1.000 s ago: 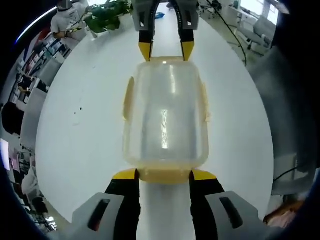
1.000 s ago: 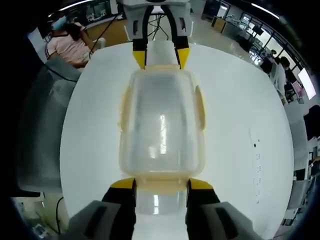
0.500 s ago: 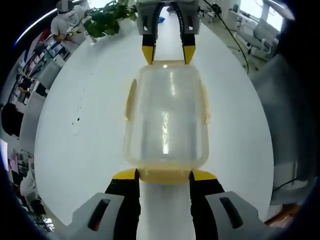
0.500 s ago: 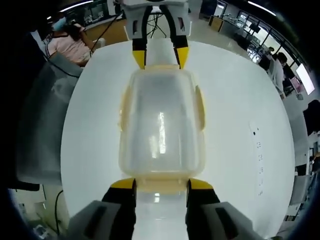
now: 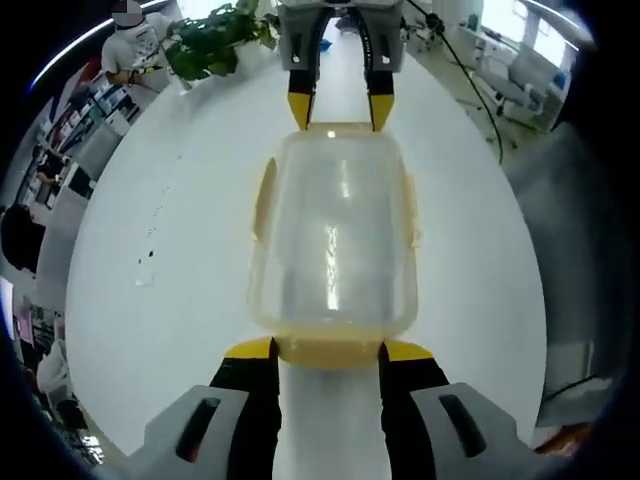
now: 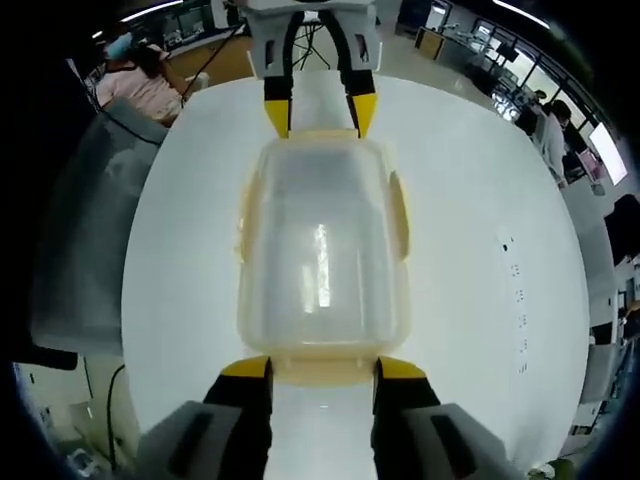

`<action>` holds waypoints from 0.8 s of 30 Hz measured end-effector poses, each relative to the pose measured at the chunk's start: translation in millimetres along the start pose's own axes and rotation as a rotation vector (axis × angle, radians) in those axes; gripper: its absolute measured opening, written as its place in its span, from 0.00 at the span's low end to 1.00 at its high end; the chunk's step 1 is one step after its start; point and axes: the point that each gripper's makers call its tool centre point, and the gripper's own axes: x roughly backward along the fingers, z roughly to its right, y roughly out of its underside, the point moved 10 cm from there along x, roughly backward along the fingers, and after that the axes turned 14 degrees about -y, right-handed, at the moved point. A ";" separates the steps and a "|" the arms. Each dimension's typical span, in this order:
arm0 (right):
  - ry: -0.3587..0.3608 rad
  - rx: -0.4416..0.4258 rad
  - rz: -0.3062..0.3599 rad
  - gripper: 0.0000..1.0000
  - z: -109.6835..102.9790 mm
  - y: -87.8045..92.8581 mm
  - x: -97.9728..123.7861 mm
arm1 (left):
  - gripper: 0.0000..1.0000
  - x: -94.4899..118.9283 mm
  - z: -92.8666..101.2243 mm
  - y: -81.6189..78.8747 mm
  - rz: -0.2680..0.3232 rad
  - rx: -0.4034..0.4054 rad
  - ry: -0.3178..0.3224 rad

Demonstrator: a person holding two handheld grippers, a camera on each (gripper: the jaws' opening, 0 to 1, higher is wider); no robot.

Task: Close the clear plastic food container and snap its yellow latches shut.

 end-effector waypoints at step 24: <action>0.002 -0.018 -0.044 0.36 -2.9 31.7 6.5 | 0.36 -15.0 7.7 -30.0 0.027 0.016 0.012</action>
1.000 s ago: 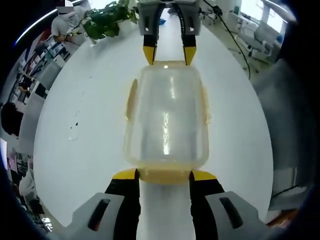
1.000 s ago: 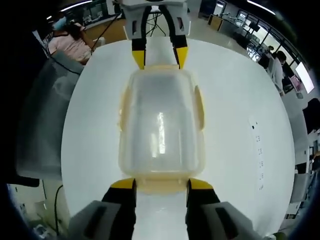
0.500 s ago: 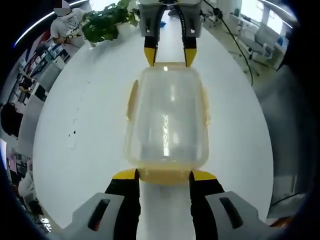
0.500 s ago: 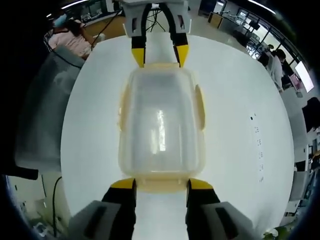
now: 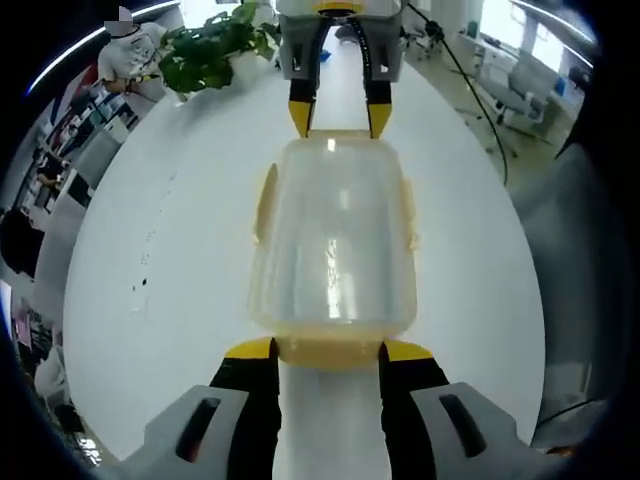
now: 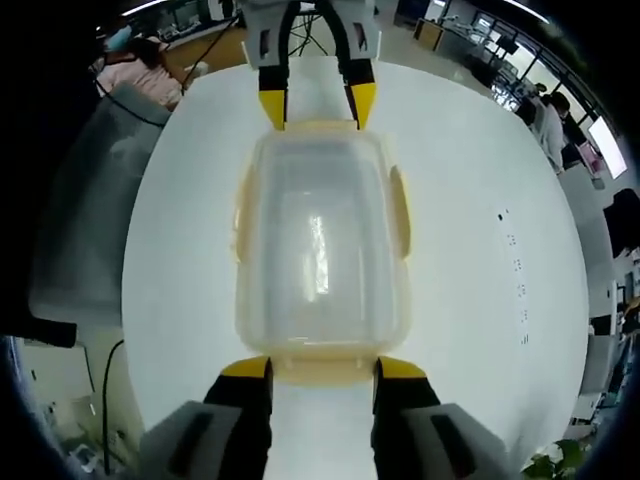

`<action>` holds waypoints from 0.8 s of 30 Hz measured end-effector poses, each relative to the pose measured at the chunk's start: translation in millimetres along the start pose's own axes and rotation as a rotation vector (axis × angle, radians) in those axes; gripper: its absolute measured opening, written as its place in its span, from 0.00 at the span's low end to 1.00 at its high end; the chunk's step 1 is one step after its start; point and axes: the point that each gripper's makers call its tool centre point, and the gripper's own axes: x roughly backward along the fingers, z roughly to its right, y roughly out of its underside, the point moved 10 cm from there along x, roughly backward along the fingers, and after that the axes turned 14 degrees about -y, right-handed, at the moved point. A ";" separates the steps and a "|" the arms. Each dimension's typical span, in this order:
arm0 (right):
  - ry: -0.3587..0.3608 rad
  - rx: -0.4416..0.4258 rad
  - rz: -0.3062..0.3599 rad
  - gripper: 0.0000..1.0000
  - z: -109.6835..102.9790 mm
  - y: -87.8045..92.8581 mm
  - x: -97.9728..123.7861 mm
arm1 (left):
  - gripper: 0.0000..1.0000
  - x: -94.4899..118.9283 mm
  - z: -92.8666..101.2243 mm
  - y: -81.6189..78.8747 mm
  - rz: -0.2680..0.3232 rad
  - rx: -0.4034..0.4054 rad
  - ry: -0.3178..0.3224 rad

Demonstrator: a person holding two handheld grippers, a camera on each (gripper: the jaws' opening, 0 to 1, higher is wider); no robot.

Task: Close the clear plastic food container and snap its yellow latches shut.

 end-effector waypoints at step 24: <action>-0.028 0.017 -0.024 0.36 8.8 6.5 -14.8 | 0.36 -17.1 3.1 3.4 -0.021 0.001 0.021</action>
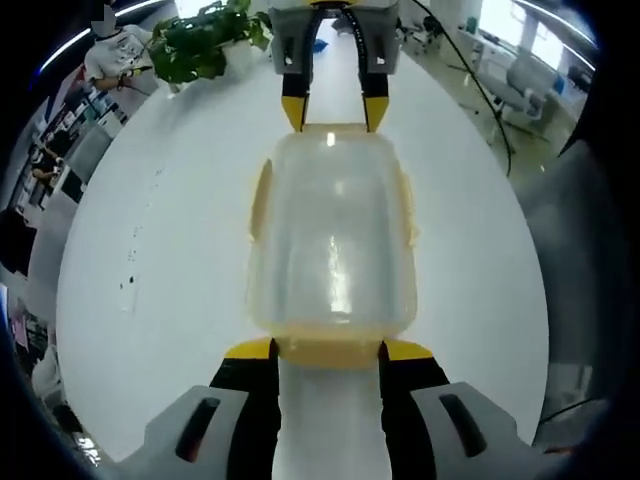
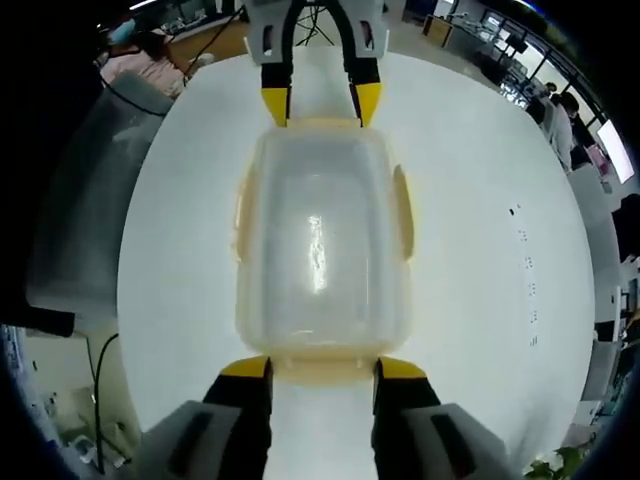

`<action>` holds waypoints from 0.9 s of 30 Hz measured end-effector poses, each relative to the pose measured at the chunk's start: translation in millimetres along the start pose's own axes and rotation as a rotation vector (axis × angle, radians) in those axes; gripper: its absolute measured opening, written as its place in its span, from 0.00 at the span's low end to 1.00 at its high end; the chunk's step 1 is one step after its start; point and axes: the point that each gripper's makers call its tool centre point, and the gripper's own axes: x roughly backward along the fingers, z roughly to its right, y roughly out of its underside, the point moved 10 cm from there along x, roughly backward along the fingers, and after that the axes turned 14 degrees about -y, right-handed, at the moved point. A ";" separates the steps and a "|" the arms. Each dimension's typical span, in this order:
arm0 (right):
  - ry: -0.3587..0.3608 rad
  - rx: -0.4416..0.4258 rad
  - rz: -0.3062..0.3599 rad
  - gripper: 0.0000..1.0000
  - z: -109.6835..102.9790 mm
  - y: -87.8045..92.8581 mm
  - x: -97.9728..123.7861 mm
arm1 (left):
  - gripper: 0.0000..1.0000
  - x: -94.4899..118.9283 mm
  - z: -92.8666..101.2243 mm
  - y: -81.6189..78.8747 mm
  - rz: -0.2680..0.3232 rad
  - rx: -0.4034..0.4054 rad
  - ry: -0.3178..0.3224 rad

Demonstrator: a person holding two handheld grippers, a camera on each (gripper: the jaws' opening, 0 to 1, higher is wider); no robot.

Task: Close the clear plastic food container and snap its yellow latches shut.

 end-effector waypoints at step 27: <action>0.070 0.074 0.010 0.39 -18.1 7.1 -14.1 | 0.37 4.5 25.4 16.0 0.131 0.082 -0.018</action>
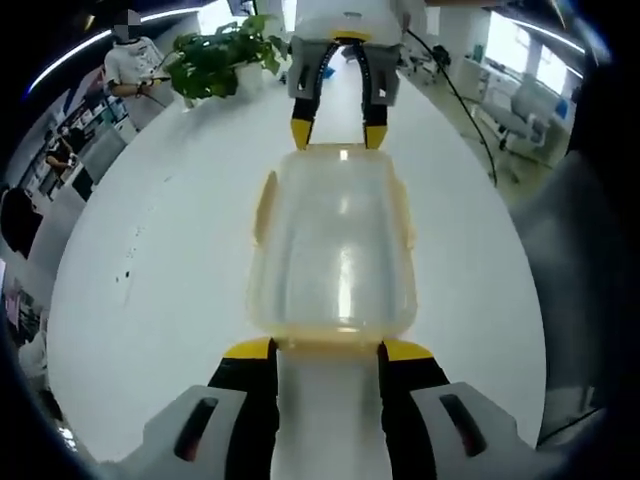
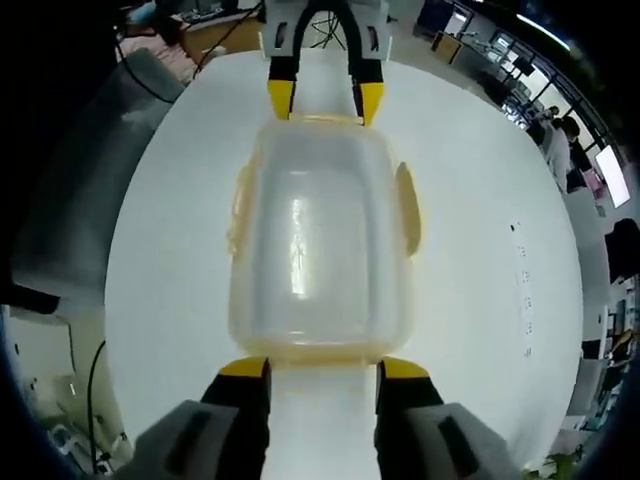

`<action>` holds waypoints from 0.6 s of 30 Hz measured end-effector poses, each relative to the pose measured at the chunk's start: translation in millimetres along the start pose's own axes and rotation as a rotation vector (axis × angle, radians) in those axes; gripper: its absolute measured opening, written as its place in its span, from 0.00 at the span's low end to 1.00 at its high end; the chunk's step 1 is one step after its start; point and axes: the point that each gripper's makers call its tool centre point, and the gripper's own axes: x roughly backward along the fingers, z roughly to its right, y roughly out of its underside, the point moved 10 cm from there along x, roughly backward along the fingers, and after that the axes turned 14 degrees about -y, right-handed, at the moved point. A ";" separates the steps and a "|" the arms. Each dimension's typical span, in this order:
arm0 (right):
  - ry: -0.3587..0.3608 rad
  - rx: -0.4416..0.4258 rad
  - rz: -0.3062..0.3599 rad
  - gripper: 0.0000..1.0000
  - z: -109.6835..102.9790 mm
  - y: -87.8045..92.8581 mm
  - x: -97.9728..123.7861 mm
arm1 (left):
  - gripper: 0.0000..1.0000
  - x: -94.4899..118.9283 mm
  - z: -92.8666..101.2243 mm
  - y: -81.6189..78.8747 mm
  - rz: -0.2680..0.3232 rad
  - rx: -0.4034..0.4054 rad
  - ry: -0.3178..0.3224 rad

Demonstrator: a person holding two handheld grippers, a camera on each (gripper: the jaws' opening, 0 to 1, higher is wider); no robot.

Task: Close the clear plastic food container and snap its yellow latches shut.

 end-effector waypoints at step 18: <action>-0.037 -0.005 0.024 0.39 -0.1 -5.1 0.5 | 0.37 -2.8 -0.1 9.2 0.010 0.002 0.014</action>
